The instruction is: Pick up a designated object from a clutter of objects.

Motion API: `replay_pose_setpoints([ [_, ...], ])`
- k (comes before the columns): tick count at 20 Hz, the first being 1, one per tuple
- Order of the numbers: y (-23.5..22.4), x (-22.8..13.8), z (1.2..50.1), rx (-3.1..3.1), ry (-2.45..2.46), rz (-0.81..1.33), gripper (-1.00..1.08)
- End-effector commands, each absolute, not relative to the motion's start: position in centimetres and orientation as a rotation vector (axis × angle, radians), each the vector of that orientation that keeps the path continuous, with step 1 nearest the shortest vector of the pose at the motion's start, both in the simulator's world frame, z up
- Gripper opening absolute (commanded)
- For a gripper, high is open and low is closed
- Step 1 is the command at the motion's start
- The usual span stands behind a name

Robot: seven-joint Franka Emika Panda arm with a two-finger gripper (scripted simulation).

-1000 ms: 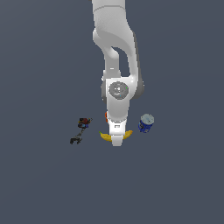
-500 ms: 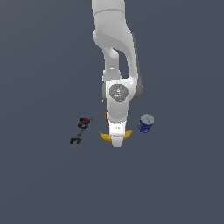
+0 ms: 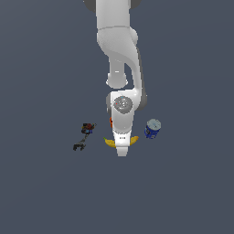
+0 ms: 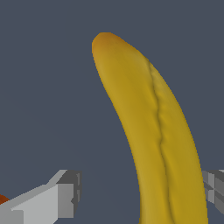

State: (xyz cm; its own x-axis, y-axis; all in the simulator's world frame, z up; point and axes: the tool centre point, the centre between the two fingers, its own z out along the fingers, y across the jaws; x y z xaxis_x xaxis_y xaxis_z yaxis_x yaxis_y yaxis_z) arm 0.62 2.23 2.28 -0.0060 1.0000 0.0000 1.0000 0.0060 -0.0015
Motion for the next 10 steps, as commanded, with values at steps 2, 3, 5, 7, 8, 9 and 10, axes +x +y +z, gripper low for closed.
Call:
replay_pose_setpoints([
  [2,2.25,0.70,1.87,-2.214,-2.229,0.000,1.00],
  [3,2.25,0.70,1.87,-2.214,-2.229,0.000,-1.00],
  [5,2.25,0.70,1.87,-2.214,-2.229,0.000,-1.00],
  [7,2.25,0.70,1.87,-2.214,-2.229,0.000,-1.00],
  [8,2.25,0.70,1.87,-2.214,-2.229,0.000,-1.00],
  [9,2.25,0.70,1.87,-2.214,-2.229,0.000,-1.00],
  [10,2.25,0.70,1.87,-2.214,-2.229,0.000,-1.00],
])
